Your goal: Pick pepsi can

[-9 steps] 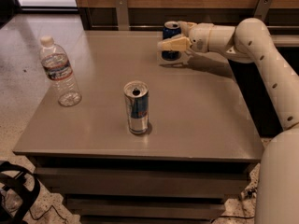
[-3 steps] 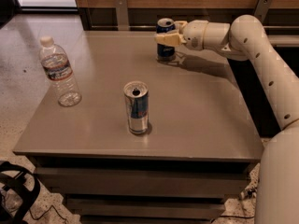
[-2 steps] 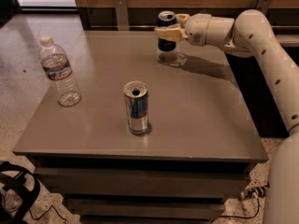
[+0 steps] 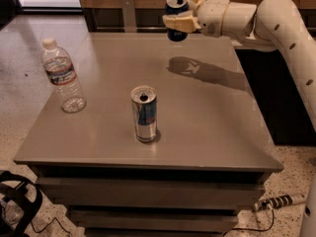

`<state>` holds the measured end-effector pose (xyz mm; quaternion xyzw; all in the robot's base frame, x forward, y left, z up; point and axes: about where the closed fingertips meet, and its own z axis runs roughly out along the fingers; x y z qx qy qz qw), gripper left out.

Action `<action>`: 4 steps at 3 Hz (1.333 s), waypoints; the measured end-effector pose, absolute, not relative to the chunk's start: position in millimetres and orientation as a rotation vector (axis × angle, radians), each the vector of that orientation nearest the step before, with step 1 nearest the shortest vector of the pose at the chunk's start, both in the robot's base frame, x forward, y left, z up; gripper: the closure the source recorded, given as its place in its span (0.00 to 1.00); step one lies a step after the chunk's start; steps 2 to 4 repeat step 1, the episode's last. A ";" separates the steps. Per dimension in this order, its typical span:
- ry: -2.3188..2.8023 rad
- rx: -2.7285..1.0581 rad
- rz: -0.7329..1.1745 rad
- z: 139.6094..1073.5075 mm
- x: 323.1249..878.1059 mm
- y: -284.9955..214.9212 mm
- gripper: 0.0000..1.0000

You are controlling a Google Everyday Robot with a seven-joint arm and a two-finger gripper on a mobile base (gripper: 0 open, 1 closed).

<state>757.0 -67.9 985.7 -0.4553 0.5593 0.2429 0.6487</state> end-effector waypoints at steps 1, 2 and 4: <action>1.270 -1.036 0.551 986.5 756.7 -67.6 1.00; 1.270 -1.036 0.551 986.5 756.7 -67.6 1.00; 1.270 -1.036 0.551 986.5 756.7 -67.6 1.00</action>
Offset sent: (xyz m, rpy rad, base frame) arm 0.0000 0.0000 0.0000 0.0000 0.0000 0.0000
